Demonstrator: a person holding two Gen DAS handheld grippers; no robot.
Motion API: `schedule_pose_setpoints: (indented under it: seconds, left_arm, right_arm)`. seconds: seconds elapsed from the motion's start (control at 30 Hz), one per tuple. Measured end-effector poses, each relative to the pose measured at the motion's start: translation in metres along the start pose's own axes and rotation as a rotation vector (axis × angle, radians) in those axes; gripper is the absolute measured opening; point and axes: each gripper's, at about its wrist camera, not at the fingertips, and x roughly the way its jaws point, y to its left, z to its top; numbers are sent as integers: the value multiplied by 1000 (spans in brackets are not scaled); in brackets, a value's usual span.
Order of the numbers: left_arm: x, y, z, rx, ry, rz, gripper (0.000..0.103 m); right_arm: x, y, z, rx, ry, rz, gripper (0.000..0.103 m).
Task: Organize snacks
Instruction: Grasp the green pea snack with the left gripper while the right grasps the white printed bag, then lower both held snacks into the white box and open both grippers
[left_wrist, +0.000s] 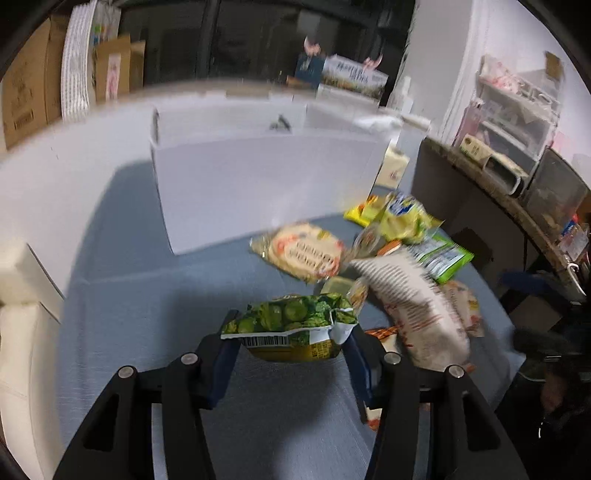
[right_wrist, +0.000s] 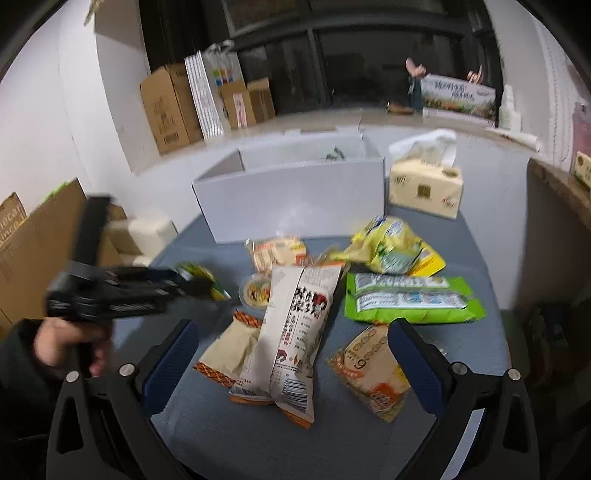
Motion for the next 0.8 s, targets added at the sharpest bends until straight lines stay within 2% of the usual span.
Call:
schedule_pose_setpoints:
  seconds: [0.17,0.4,0.43,0.47,0.5,0.53,0.57,0.63,0.8]
  left_arm:
    - [-33,4,2,-10,-60,-8,58]
    - [-55,17,1,-37,-108,-29,58]
    - [-54,18,1,-40,-107,-22,58]
    - [-53,19,0,-43,-106,-22,58]
    - [-53,20,-1,-50,-105,-28,58]
    - [-52,20,-1,-55,-106,-31,58]
    - [-52,20,-2,-55,-107,-31,58]
    - [-54,19,-2,-49,-114,-28,58]
    - [-65,20,8,-47,-170,-41,58]
  right_arm:
    - [34,3,5,4,95,-20,103]
    - [70,0,11,60,192,24,103]
    - [76,-2,12,76,209,43,100]
    - [82,-4,12,89,228,65,85]
    - [87,-5,12,95,242,67,75]
    - [93,-5,10,87,258,38,56]
    - [95,-5,9,78,265,26,43]
    - [89,-8,7,92,244,48,39]
    - [45,-10,7,116,148,94,38]
